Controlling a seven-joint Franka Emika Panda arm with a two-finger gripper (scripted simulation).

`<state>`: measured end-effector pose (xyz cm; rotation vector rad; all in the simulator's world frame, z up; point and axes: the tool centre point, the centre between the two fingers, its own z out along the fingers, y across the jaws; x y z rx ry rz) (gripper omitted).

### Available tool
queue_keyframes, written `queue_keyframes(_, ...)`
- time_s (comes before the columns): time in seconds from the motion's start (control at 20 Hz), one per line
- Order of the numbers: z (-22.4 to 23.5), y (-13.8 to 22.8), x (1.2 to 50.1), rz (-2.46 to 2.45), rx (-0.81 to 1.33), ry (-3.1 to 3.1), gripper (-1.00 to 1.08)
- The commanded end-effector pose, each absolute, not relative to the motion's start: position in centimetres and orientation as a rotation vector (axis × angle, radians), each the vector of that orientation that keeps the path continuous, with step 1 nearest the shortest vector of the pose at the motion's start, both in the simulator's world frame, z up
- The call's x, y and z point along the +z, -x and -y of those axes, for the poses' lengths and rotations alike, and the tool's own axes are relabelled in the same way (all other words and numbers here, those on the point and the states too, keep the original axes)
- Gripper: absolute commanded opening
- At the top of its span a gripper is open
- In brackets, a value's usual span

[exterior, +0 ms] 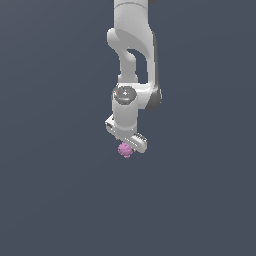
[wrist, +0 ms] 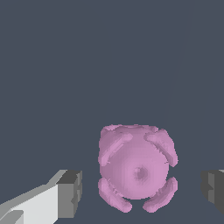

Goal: Pick up the object and move it to a goal position.

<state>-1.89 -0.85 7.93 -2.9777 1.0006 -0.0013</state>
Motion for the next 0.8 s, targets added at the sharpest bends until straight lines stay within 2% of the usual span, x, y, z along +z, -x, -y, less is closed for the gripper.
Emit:
queue_keyframes(0.0,0.9,2.0,6.8,-1.002,0.0,2.977,1.0)
queue_keyframes(0.5,0.8,1.9,3.9,-1.006,0.0,2.976,1.0)
queue_keyframes(0.55,0.8,1.9,3.9,-1.006,0.0,2.976,-1.0)
queue_keyframes(0.75,0.8,1.9,3.9,-1.006,0.0,2.976,-1.0)
